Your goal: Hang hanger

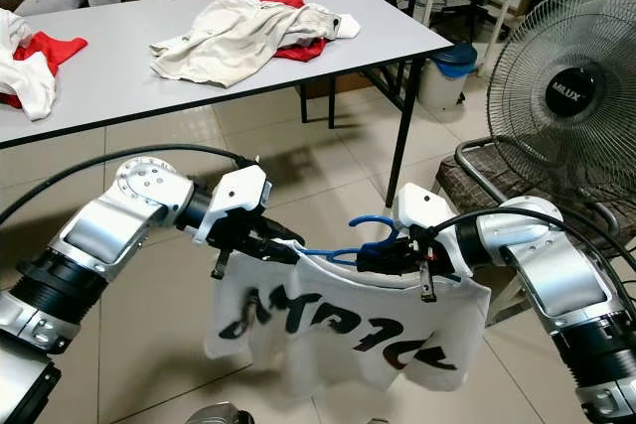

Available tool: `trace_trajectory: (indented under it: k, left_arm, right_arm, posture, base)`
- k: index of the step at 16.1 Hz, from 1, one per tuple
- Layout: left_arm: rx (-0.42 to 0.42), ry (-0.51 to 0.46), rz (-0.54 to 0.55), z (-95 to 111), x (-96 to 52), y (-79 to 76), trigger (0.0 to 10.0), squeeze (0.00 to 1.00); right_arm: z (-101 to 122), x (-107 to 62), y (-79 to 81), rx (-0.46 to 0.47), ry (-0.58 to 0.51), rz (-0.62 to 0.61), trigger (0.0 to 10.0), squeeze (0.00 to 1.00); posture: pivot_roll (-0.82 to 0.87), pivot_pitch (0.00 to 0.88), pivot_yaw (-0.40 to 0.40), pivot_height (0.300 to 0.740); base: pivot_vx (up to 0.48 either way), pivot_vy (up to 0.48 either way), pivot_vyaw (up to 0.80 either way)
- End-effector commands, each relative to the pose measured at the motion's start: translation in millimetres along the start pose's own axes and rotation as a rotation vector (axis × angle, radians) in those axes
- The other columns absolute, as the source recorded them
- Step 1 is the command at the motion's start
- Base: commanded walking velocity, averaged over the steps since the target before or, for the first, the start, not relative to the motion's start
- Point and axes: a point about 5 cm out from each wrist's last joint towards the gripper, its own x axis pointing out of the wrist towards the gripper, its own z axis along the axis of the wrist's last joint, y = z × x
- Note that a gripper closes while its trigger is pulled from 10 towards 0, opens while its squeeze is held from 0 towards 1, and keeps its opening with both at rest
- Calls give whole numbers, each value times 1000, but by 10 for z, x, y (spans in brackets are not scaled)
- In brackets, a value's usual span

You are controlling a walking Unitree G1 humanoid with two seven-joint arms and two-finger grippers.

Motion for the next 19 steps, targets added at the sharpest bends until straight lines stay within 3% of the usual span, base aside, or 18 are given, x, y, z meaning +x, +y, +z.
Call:
trace_trajectory:
  k: [1, 4, 5, 6, 7, 10, 12, 13, 14, 16, 17, 18, 19]
  left_arm:
    - [47, -3, -7, 89, -74, 18, 10000, 1000]
    - [61, 9, 10, 53, -103, 40, 10000, 1000]
    - [73, 10, 25, 48, -111, 51, 10000, 812]
    - [78, 13, 38, 38, -118, 60, 10000, 529]
    - [80, 22, 93, 12, -130, 103, 10000, 0]
    - [-9, -104, 329, 21, -217, 251, 10000, 0]
    - [-112, -188, 543, -64, -263, 296, 10000, 0]
    - [-191, -236, 638, -170, -234, 229, 10000, 0]
    - [-236, -263, 667, -245, -196, 156, 10000, 0]
    - [-292, -229, 815, -513, -92, 25, 10000, 0]
    - [-362, -193, 875, -669, -2, -63, 10000, 0]
    - [-362, -167, 897, -757, 90, -164, 10000, 0]
    - [-375, -157, 928, -795, 153, -253, 10000, 0]
  right_arm:
    - [-41, -47, -3, 1, 33, -27, 0, 0]
    - [-54, -77, 15, 48, 10, -33, 0, 0]
    - [-58, -75, 26, 49, 10, -31, 0, 0]
    - [-58, -72, 36, 48, 6, -29, 0, 0]
    - [-41, -56, 59, 55, -20, -27, 0, 0]
    - [-119, -18, 102, 100, -32, -123, 0, 0]
    - [-288, 46, 121, 199, -15, -298, 0, 0]
    - [-443, 95, 132, 298, -13, -474, 0, 0]
    - [-531, 121, 160, 380, -19, -572, 0, 0]
    - [-646, 228, 338, 484, -23, -658, 0, 0]
    - [-707, 284, 448, 527, 2, -696, 0, 0]
    - [-760, 332, 535, 589, 13, -708, 0, 0]
    - [-817, 356, 580, 630, 40, -773, 10000, 0]
  posture:
    - [-15, 0, 77, 740]
    - [-22, 0, 77, 740]
    - [-23, 0, 76, 740]
    - [-24, 0, 74, 740]
    - [-26, 0, 71, 740]
    - [-25, 0, 55, 740]
    - [-29, 0, 59, 740]
    - [-36, 0, 67, 740]
    - [-40, 0, 74, 740]
    - [-56, 0, 88, 740]
    - [-60, 0, 84, 740]
    - [-58, 0, 77, 740]
    - [-52, 0, 61, 740]
  base:
    - [0, 0, 0]
    - [0, 0, 0]
    - [0, 0, 0]
    - [0, 0, 0]
    - [0, 0, 0]
    - [0, 0, 0]
    - [0, 0, 0]
    - [0, 0, 0]
    - [0, 0, 0]
    - [0, 0, 0]
    - [0, 0, 0]
    - [0, 0, 0]
    - [0, 0, 0]
